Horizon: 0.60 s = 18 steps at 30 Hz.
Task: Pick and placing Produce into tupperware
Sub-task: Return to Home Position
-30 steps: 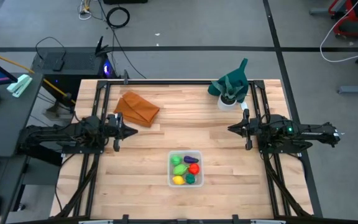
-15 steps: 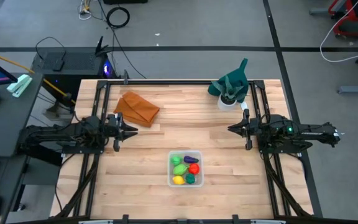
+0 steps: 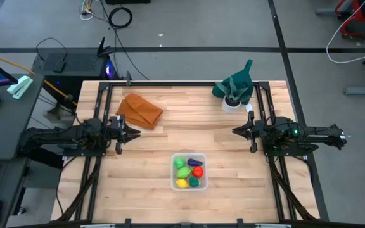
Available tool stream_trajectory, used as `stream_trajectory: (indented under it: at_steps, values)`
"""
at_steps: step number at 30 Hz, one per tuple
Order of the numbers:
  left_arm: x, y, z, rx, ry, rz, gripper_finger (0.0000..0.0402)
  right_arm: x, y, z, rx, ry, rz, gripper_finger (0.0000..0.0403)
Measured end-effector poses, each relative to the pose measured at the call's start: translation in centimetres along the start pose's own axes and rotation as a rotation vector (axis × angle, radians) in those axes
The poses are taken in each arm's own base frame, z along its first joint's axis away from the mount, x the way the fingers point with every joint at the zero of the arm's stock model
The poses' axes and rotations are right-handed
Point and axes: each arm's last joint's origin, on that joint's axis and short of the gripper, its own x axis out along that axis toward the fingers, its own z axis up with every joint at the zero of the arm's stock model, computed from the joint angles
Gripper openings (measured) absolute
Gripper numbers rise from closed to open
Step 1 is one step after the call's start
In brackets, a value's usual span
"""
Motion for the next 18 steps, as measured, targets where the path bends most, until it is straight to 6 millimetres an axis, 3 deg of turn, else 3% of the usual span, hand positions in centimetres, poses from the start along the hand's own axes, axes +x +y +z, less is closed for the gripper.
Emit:
stream_trajectory:
  at_steps: [18]
  values:
    - [0.00, 0.00, 0.01, 0.000, 0.000, 0.000, 0.0079, 0.00, 0.00, 0.00, 0.000, 0.000, 0.000, 0.0000]
